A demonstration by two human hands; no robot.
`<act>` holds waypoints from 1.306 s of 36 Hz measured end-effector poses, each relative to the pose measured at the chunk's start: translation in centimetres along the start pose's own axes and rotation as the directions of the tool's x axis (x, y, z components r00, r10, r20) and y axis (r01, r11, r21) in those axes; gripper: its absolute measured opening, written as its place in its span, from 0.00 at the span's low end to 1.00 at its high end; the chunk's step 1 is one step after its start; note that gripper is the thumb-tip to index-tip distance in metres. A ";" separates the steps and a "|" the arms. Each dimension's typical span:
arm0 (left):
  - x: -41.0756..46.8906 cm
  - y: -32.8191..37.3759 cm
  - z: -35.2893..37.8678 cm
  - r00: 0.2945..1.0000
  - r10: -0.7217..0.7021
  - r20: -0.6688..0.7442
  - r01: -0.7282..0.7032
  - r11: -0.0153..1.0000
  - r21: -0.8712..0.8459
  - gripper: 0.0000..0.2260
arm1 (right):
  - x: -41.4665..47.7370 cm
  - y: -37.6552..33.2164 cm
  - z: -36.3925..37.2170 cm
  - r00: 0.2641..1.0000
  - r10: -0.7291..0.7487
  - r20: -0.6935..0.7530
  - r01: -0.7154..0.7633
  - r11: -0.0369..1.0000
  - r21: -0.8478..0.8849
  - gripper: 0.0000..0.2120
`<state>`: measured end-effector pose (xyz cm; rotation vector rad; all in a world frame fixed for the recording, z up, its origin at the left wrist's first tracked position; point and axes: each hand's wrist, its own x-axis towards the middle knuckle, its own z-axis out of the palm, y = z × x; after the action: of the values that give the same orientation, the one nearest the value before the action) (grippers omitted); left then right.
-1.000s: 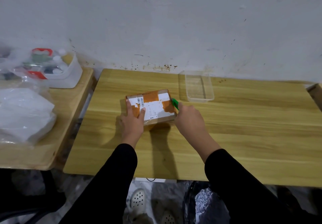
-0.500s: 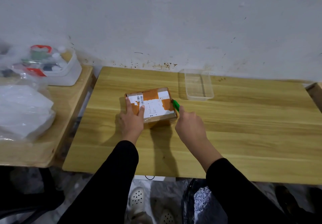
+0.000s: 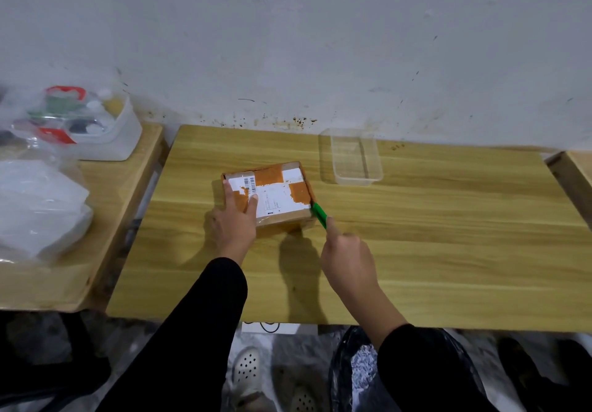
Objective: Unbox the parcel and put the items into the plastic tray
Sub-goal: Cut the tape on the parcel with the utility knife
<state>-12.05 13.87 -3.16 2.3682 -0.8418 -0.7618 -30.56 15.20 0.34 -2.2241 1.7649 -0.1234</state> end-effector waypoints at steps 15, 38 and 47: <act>-0.1 -0.5 -0.5 0.997 0.075 0.031 -0.075 0.997 -0.019 0.31 | -0.7 3.1 0.7 0.954 0.154 -0.257 0.001 0.856 0.516 0.18; -0.8 -2.7 -2.2 0.993 0.080 -0.083 -0.095 0.977 -0.191 0.21 | 3.4 1.7 1.9 0.894 0.439 -0.086 -0.138 0.453 0.881 0.15; 0.1 -1.4 -2.3 0.983 -0.079 -0.165 0.011 0.925 -0.379 0.20 | 3.3 2.5 4.1 0.944 0.328 0.042 -0.197 0.457 0.867 0.21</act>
<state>-9.98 15.34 -2.42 2.0772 -0.5126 -0.6506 -31.08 12.24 -4.64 -1.1881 1.5392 -0.9029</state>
